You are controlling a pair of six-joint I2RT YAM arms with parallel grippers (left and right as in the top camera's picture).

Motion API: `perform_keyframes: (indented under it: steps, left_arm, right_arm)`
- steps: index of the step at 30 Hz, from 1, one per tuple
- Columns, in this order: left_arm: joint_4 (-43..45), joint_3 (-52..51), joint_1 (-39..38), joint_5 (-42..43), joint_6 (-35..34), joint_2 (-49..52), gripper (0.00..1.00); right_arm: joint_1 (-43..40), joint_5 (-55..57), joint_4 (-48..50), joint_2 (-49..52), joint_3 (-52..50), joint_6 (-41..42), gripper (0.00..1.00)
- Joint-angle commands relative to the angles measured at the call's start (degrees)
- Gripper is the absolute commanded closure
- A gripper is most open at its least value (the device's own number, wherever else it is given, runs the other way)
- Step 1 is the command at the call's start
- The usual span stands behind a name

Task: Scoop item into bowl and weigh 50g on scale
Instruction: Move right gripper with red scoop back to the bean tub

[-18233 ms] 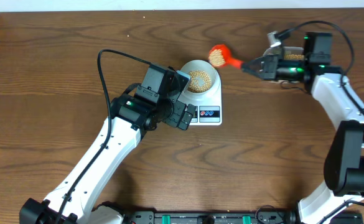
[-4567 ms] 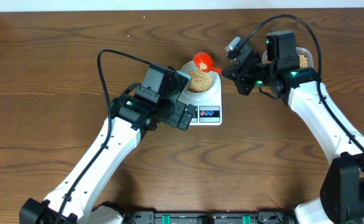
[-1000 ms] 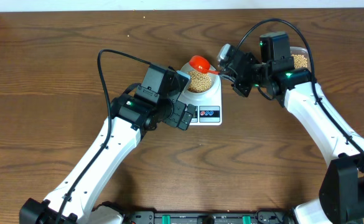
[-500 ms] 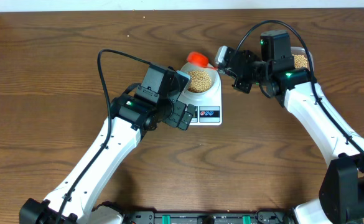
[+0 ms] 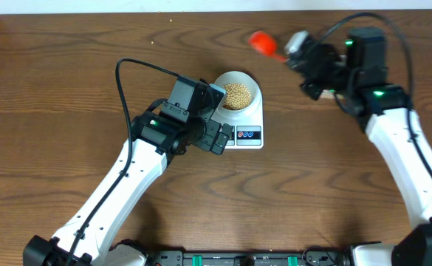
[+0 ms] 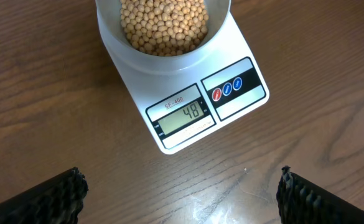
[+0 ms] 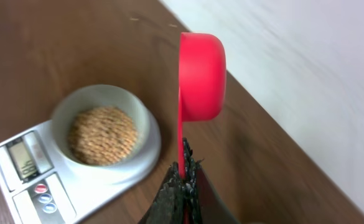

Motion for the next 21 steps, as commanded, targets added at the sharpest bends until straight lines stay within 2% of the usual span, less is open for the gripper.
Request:
perform_keyframes:
  steps: [1, 6, 11, 21]
  left_arm:
    - [-0.04, -0.13, 0.26, 0.50, 0.39, 0.44, 0.00]
    - [-0.04, -0.13, 0.26, 0.50, 0.39, 0.44, 0.00]
    - [-0.04, -0.13, 0.26, 0.50, 0.39, 0.44, 0.00]
    - [-0.04, -0.13, 0.26, 0.50, 0.39, 0.44, 0.00]
  right_arm:
    - [-4.83, 1.16, -2.21, -1.95, 0.48, 11.04, 0.99]
    - [-11.41, 1.16, -6.75, -2.01, 0.48, 17.18, 0.99]
    - [-15.96, 1.84, -10.08, -1.81, 0.48, 18.05, 0.99]
    - [-17.94, 8.33, -11.06, 1.49, 0.48, 23.71, 0.99]
